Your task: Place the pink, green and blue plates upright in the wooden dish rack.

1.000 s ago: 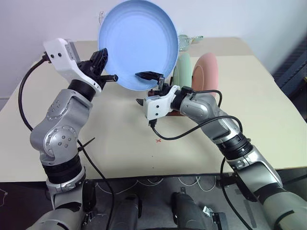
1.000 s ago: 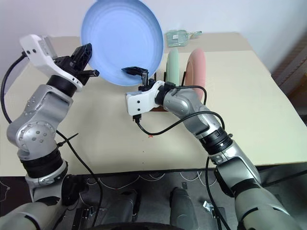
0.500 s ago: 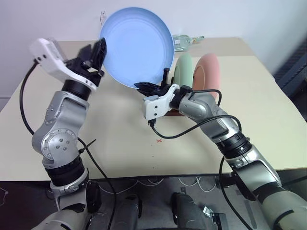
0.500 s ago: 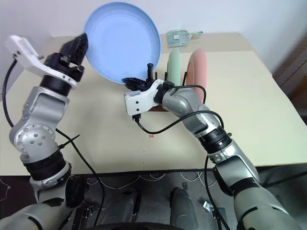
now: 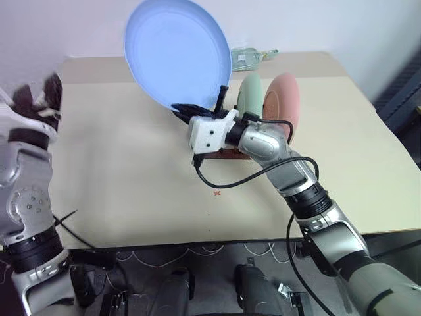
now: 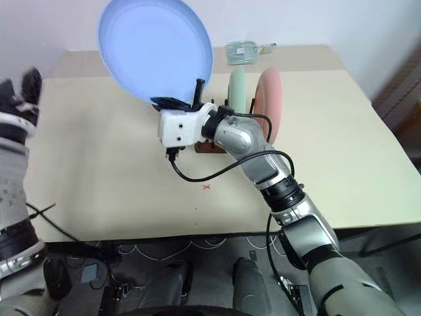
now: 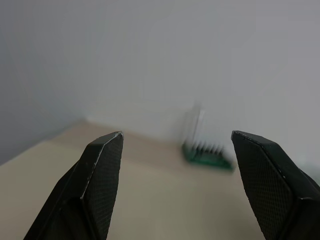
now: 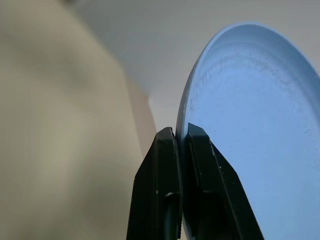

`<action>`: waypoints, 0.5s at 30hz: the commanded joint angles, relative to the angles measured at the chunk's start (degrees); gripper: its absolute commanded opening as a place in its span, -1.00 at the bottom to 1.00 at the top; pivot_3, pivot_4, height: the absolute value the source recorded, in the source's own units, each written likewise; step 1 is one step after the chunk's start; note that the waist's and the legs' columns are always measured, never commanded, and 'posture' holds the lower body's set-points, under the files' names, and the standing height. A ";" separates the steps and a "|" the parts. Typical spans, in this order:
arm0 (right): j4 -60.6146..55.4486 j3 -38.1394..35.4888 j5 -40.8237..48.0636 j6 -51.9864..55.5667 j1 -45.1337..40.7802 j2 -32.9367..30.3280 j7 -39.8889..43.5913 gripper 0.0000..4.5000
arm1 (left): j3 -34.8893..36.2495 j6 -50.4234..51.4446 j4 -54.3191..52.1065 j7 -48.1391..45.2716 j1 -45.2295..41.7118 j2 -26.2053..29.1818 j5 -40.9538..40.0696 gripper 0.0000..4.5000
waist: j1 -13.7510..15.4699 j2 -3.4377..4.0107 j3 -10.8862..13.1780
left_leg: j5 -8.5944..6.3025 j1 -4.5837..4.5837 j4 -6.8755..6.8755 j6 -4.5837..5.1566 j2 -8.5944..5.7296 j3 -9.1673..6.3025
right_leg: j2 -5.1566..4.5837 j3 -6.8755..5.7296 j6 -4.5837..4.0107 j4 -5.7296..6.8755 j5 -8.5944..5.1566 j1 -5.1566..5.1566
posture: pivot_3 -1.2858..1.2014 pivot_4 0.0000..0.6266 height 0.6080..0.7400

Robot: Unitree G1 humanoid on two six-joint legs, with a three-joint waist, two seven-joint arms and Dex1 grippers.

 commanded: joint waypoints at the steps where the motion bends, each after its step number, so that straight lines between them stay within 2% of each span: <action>1: -8.88 -6.61 15.92 13.88 0.55 5.89 2.03 -1.00 | -8.05 -2.84 -4.51 -10.56 7.68 2.57 4.21 0.57 | 0.06 -0.02 -0.01 | -0.01 0.00 -0.01 0.02 0.00 0.00 | -0.01 0.00 0.00 -0.02 0.00 0.01 | 0.03 -0.52 1.00; 2: -11.54 -9.63 23.76 22.33 1.46 8.78 1.80 -1.00 | -11.89 -3.18 -6.89 -14.54 11.46 3.31 5.01 0.57 | 0.07 0.00 0.00 | -0.02 0.00 -0.01 0.03 0.00 -0.01 | -0.01 0.00 -0.01 -0.01 0.00 0.02 | 0.03 -0.52 1.00; 4: -15.14 -13.93 33.77 33.73 2.59 12.31 0.61 -1.00 | -16.59 -3.20 -9.28 -19.37 15.98 4.11 5.74 0.57 | -0.08 0.01 0.00 | -0.06 0.00 -0.06 0.11 0.05 -0.04 | -0.01 0.01 -0.05 -0.02 0.02 0.00 | 0.03 -0.52 1.00; 6: -17.32 -16.99 38.98 40.49 2.90 14.25 -1.93 -1.00 | -18.83 -2.93 -10.00 -21.61 18.09 4.54 6.24 0.57 | 0.02 0.06 0.03 | -0.08 0.02 -0.09 0.12 0.06 -0.05 | -0.01 0.01 -0.09 0.00 0.03 -0.02 | 0.03 -0.52 1.00; 11: -20.64 -23.97 49.95 52.19 4.68 19.02 -11.45 -1.00 | -23.40 -2.60 -13.73 -28.29 21.95 5.02 5.37 0.57 | -0.11 0.18 0.03 | -0.03 0.14 -0.31 0.04 0.31 0.03 | 0.22 -0.02 -0.30 0.02 0.15 -0.13 | 0.03 -0.52 1.00; 15: -19.50 -28.36 53.38 54.77 4.22 19.37 -17.13 -1.00 | -23.05 -2.44 -13.04 -28.69 20.39 3.97 5.64 0.57 | -0.11 0.23 0.04 | -0.02 0.18 -0.42 0.03 0.42 0.12 | 0.31 -0.02 -0.35 0.02 0.16 -0.17 | 0.03 -0.52 1.00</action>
